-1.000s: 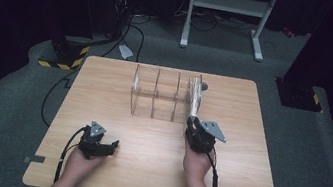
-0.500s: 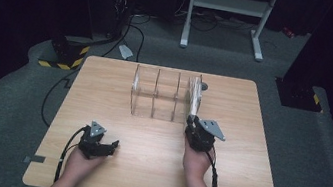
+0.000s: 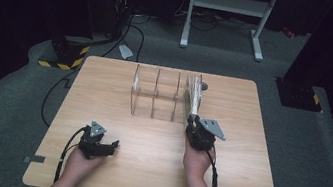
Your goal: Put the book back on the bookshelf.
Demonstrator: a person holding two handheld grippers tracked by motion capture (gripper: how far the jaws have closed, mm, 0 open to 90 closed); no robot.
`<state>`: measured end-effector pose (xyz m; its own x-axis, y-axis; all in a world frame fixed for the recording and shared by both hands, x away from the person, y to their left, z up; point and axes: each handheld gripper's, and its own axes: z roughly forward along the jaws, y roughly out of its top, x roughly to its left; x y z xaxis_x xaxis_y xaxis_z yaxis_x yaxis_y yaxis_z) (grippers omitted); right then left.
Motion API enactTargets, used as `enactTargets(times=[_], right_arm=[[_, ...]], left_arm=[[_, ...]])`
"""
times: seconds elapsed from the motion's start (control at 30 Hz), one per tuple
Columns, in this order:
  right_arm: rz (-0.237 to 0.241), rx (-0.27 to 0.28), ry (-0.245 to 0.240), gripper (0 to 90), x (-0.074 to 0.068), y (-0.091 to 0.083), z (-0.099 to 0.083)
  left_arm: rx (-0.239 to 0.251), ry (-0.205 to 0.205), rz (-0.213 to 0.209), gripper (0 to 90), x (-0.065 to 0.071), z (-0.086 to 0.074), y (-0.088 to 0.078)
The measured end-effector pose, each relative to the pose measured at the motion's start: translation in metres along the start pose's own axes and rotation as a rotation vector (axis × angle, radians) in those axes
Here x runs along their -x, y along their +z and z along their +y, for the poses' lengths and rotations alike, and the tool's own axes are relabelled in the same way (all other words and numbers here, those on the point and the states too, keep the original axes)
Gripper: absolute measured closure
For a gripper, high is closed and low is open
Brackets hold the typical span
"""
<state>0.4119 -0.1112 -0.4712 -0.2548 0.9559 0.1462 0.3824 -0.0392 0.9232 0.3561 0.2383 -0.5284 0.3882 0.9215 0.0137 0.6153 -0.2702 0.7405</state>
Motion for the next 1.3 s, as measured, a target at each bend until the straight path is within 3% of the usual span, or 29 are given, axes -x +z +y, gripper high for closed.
enactTargets(times=[1.3], right_arm=[[-0.009, 0.001, -0.007, 70.3, 0.0009, 0.0056, 0.0061]], left_arm=[[0.001, -0.002, -0.003, 21.3, 0.0001, 0.0001, 0.0002]])
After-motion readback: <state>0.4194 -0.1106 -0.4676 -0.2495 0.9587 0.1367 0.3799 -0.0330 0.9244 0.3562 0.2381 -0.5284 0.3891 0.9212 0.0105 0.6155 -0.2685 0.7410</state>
